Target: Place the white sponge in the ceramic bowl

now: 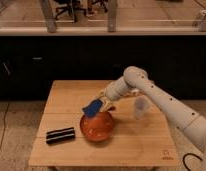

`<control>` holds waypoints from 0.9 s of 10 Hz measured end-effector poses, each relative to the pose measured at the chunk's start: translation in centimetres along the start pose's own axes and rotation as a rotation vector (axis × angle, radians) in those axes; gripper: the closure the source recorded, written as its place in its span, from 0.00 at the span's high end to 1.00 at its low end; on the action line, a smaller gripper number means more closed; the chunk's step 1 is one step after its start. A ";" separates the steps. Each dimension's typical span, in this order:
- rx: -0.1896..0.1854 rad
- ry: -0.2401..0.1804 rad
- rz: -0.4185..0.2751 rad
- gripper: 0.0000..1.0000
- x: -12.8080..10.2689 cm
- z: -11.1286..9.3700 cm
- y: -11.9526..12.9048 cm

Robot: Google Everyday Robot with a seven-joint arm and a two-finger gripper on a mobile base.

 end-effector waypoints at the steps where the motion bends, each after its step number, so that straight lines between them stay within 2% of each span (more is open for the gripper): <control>1: -0.008 -0.003 -0.003 0.00 0.0 0.0 0.4; 6: -0.049 -0.013 -0.005 0.00 0.6 -0.1 3.3; 9: -0.061 -0.009 0.004 0.00 1.5 0.5 3.7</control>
